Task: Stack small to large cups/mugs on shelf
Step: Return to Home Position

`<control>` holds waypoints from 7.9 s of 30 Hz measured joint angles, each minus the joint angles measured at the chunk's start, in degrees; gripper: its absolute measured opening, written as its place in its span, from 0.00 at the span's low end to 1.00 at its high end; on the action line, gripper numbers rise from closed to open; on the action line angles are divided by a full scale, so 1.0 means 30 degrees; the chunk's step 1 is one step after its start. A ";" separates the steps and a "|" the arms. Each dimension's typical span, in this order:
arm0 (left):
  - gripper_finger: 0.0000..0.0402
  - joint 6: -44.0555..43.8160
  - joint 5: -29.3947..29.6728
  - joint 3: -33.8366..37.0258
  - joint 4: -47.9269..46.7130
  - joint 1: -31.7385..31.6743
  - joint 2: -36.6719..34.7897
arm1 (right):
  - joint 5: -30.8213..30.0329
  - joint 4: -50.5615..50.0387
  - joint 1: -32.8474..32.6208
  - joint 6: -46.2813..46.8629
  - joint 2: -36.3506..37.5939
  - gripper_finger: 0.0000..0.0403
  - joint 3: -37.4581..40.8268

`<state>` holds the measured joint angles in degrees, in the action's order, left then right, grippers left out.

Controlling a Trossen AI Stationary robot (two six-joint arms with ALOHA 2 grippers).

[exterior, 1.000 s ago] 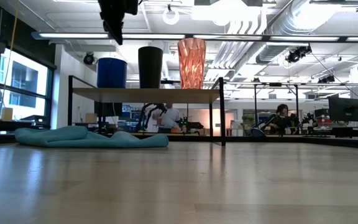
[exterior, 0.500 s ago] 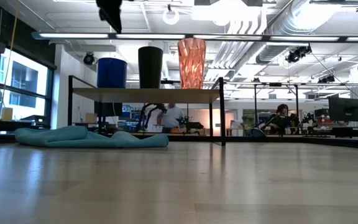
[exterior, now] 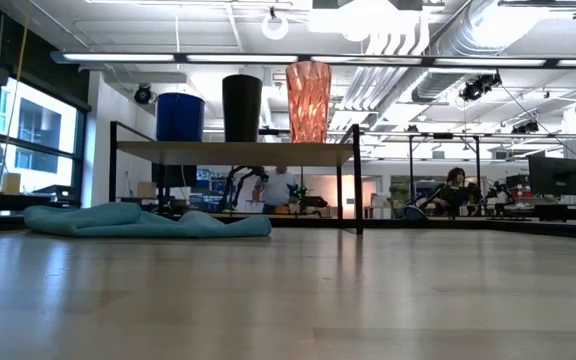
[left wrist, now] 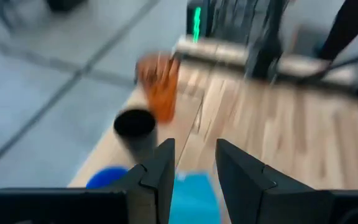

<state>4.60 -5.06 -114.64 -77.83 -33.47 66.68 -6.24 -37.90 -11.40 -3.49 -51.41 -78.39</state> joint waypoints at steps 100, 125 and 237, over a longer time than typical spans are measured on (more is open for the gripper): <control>0.26 -0.9458 -0.5395 3.2034 2.9057 0.1545 -2.1829 | 0.5261 2.0725 0.0678 0.3746 0.9079 0.36 1.9198; 0.26 -1.1179 -0.6499 3.2542 3.0468 0.1604 -2.1763 | 0.5785 2.2522 0.0678 0.4524 0.5835 0.36 1.9198; 0.26 -0.3489 0.2072 3.7883 2.6115 0.7803 -2.2106 | 0.6674 1.3329 0.0424 -0.1154 1.2280 0.36 1.9191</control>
<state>-5.86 1.16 -0.99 0.52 -10.07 0.36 13.78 2.08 -10.13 -6.95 -14.57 -20.82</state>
